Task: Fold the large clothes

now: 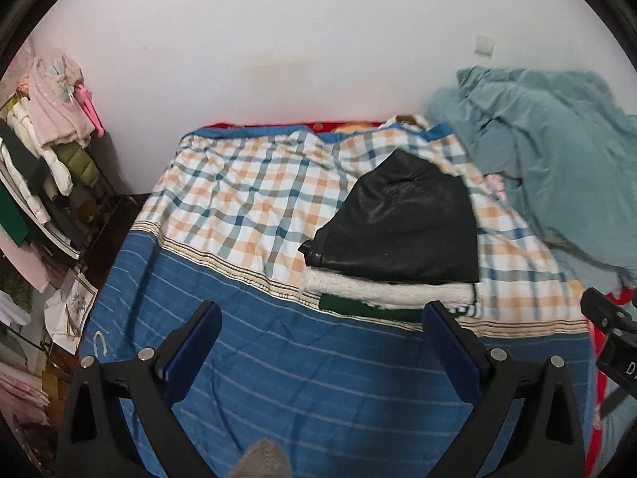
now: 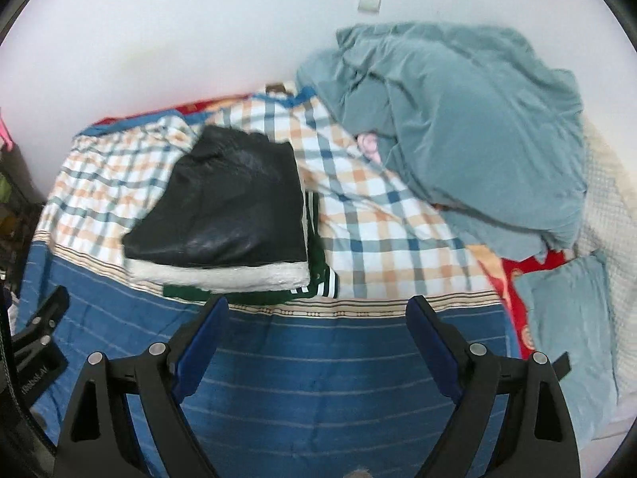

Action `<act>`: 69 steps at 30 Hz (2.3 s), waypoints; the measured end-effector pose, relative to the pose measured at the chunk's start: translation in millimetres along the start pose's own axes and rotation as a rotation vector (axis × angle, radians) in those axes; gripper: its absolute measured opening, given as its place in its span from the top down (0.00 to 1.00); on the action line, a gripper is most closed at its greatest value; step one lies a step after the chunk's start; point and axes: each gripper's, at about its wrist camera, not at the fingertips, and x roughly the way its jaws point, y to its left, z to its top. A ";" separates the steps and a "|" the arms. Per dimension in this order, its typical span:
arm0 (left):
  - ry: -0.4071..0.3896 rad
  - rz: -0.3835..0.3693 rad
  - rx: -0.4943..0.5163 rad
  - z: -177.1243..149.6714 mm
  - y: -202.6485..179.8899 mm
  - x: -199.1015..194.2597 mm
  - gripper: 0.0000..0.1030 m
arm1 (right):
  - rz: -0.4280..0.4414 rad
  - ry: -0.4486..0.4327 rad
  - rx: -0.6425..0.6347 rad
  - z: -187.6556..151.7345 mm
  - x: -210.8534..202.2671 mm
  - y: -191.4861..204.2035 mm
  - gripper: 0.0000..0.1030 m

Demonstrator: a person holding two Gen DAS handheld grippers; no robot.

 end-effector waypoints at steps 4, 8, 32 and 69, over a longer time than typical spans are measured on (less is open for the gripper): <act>-0.043 -0.011 0.004 -6.8 7.2 -68.3 0.00 | -0.006 -0.065 -0.005 -10.5 -82.9 -8.9 0.11; -0.088 -0.008 -0.001 -14.1 14.7 -126.3 0.00 | -0.008 -0.121 -0.004 -24.7 -159.1 -19.8 0.11; -0.236 -0.038 -0.016 -64.3 33.3 -299.3 0.00 | 0.021 -0.286 0.021 -129.6 -417.8 -71.0 0.07; -0.263 -0.037 -0.021 -85.3 33.4 -328.2 0.00 | 0.066 -0.330 -0.022 -147.2 -438.6 -79.0 0.04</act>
